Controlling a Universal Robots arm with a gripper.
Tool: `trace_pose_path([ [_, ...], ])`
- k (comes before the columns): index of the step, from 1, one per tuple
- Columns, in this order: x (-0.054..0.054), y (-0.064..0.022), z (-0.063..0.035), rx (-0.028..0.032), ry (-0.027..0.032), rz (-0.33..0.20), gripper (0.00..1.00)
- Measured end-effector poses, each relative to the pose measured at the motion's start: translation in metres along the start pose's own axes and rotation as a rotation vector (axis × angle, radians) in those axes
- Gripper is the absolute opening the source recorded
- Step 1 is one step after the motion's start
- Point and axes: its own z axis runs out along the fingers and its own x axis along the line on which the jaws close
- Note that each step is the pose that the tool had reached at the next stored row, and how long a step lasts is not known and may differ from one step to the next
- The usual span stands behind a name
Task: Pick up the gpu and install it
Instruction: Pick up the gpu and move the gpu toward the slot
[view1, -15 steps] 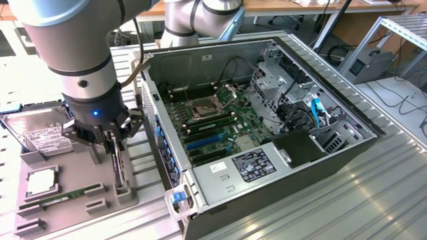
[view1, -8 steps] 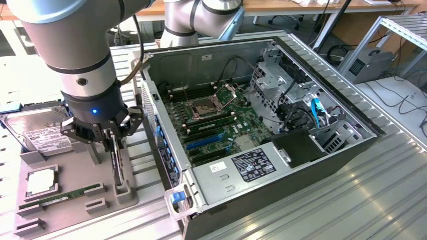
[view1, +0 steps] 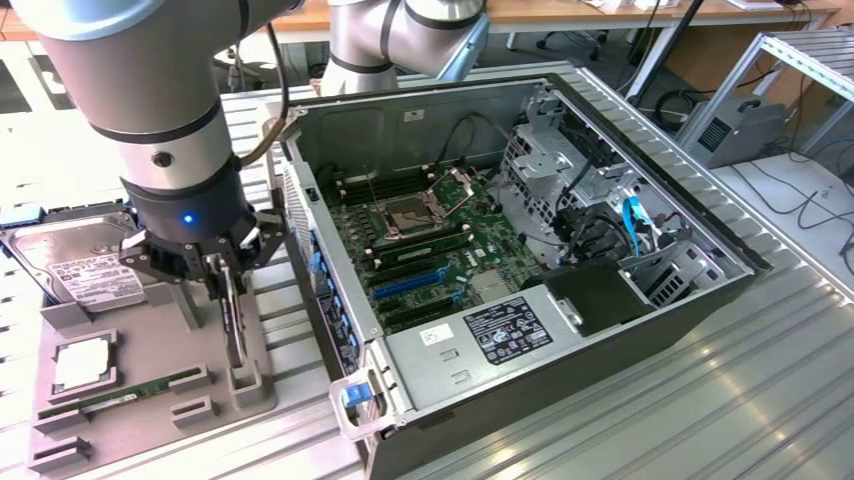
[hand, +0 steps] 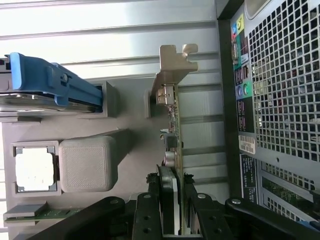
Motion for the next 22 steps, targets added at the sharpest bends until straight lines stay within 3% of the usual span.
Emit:
trace_pose_path([
  [13, -0.0002, 0.0002, -0.0045, -0.0198, 0.0015, 0.001, 0.29],
  [22, 0.0002, -0.0004, -0.0044, -0.0204, 0.0015, 0.002, 0.29],
])
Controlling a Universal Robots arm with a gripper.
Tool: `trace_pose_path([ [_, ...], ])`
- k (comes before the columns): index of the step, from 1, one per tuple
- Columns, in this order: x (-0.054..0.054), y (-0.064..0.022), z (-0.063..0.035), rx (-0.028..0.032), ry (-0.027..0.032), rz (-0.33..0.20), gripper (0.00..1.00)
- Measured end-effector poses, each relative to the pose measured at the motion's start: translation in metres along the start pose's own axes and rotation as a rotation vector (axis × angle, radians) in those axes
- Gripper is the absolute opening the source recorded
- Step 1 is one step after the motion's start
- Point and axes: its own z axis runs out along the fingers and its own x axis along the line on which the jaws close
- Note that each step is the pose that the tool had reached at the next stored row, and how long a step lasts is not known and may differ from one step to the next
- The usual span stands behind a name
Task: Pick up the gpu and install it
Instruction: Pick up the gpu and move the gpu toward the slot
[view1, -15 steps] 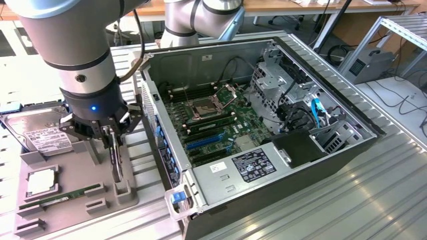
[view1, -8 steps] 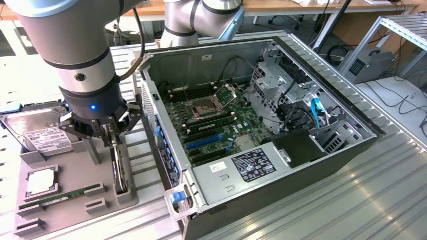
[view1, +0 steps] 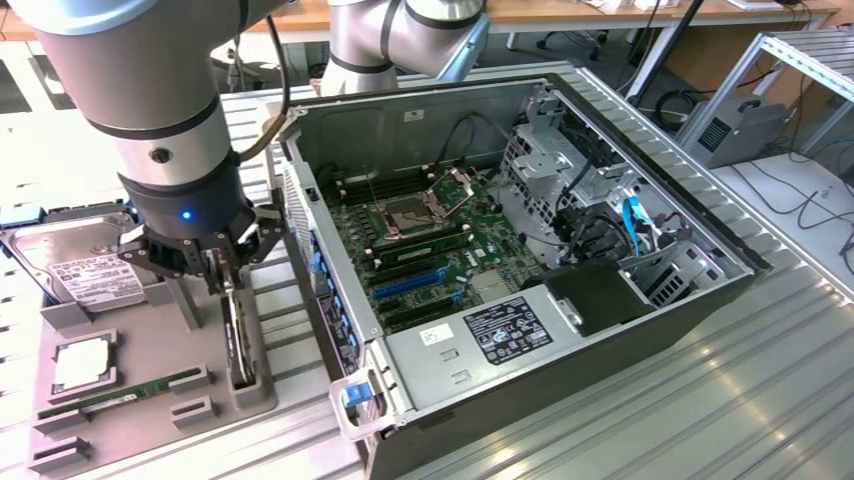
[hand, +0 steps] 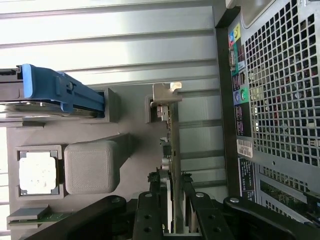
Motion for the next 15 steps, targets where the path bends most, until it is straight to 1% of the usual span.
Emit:
trace_pose_path([
  [9, 0.001, -0.0081, 0.0011, 0.0001, 0.0, 0.0, 0.29],
  [15, 0.001, -0.0126, 0.006, 0.0, 0.0, 0.0, 0.29],
])
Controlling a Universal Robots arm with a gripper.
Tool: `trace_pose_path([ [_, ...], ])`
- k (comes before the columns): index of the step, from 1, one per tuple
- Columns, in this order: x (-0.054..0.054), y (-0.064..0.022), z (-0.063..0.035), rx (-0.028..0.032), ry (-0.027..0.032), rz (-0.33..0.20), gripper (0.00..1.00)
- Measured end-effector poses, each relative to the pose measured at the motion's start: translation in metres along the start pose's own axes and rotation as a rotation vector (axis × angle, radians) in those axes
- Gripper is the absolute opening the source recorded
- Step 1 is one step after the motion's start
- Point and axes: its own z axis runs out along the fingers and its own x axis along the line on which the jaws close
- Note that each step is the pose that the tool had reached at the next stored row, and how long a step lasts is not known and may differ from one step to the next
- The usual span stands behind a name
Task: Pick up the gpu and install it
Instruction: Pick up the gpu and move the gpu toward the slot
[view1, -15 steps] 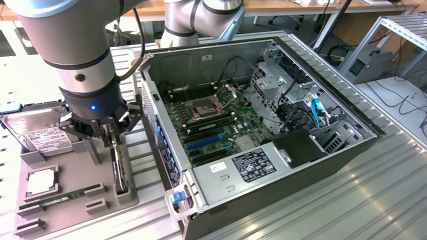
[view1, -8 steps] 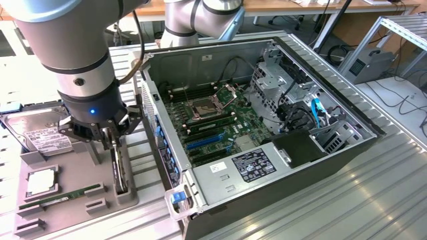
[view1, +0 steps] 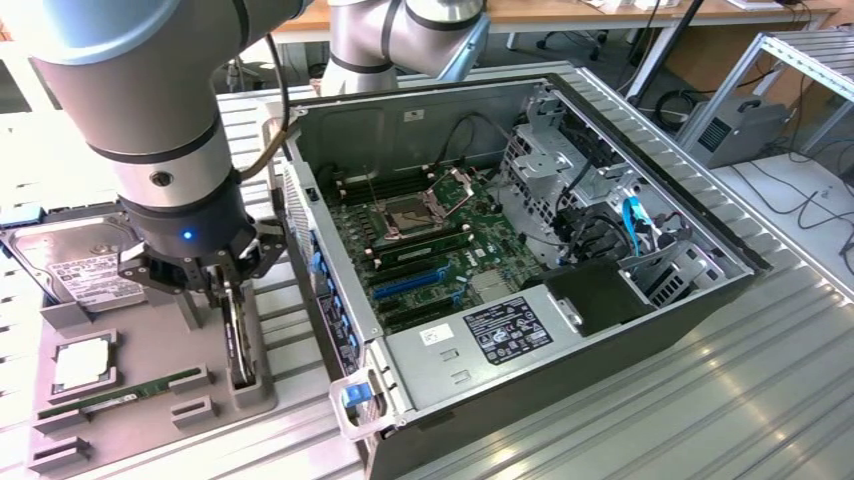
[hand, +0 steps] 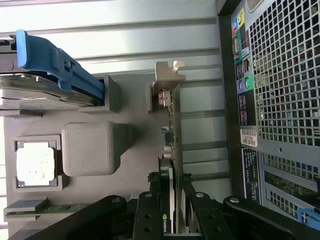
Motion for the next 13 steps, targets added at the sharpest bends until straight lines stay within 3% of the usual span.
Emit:
trace_pose_path([
  [8, -0.0001, -0.0002, 0.0007, 0.0, 0.0, 0.0, 0.29],
  [13, -0.0001, -0.0002, 0.0007, 0.0, 0.0, 0.0, 0.42],
])
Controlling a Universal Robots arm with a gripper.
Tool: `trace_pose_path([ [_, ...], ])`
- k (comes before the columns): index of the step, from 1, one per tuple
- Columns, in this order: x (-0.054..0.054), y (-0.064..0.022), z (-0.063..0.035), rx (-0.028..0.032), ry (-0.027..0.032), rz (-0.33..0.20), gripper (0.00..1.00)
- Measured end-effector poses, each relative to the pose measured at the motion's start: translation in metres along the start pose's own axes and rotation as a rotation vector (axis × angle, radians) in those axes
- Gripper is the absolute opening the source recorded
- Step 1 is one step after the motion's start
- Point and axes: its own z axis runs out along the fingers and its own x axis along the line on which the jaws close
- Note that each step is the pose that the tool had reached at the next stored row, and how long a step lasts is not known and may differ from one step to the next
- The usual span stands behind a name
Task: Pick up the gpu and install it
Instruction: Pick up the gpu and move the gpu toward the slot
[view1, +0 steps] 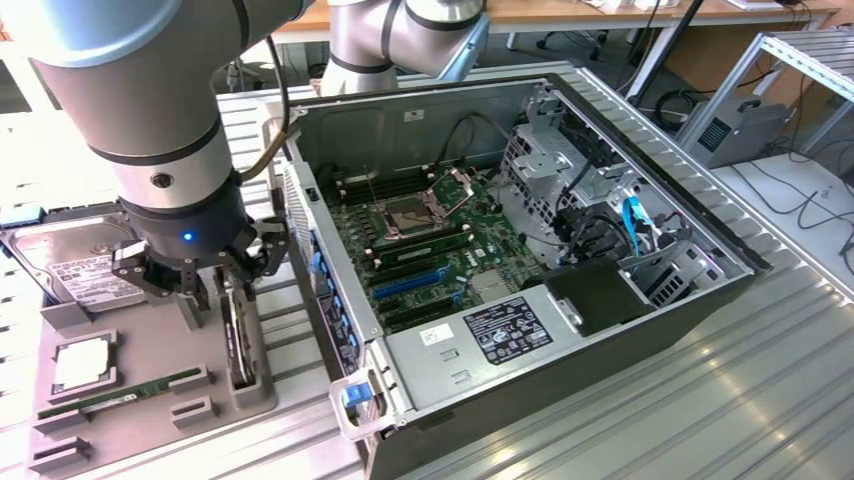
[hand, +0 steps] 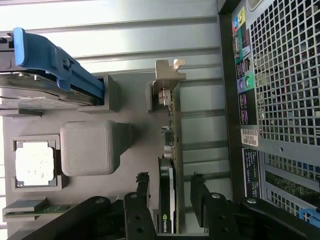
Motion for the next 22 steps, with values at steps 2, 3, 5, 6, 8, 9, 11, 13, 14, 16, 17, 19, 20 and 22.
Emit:
trace_pose_path([
  [2, 0.0, 0.0, 0.0002, 0.0122, -0.0012, 0.0, 0.49],
  [3, 0.0, 0.0, 0.0002, 0.0305, -0.0024, -0.001, 0.49],
  [5, 0.0, 0.0, 0.0001, 0.0686, -0.0053, -0.002, 0.49],
  [6, 0.0, 0.0001, 0.0003, 0.0764, -0.006, -0.002, 0.49],
  [8, 0.0, 0.0001, 0.0007, 0.0768, -0.0059, -0.002, 0.49],
  [9, 0.0, 0.0001, 0.0014, 0.0766, -0.0061, -0.002, 0.49],
  [11, 0.0, 0.0, 0.0037, 0.0767, -0.006, -0.002, 0.49],
  [13, 0.0, 0.0011, 0.0049, 0.0769, -0.0057, -0.002, 0.49],
  [14, 0.0, 0.0021, 0.0055, 0.0768, -0.0058, -0.002, 0.49],
  [16, 0.001, 0.0062, 0.0067, 0.0767, -0.0058, -0.002, 0.49],
  [17, 0.001, 0.0083, 0.0073, 0.0767, -0.0058, -0.002, 0.49],
  [19, 0.001, 0.0105, 0.0091, 0.0766, -0.006, -0.002, 0.49],
  [20, 0.001, 0.0109, 0.0102, 0.0765, -0.0061, -0.002, 0.49],
  [22, 0.001, 0.0112, 0.0121, 0.0769, -0.0059, -0.002, 0.49],
])
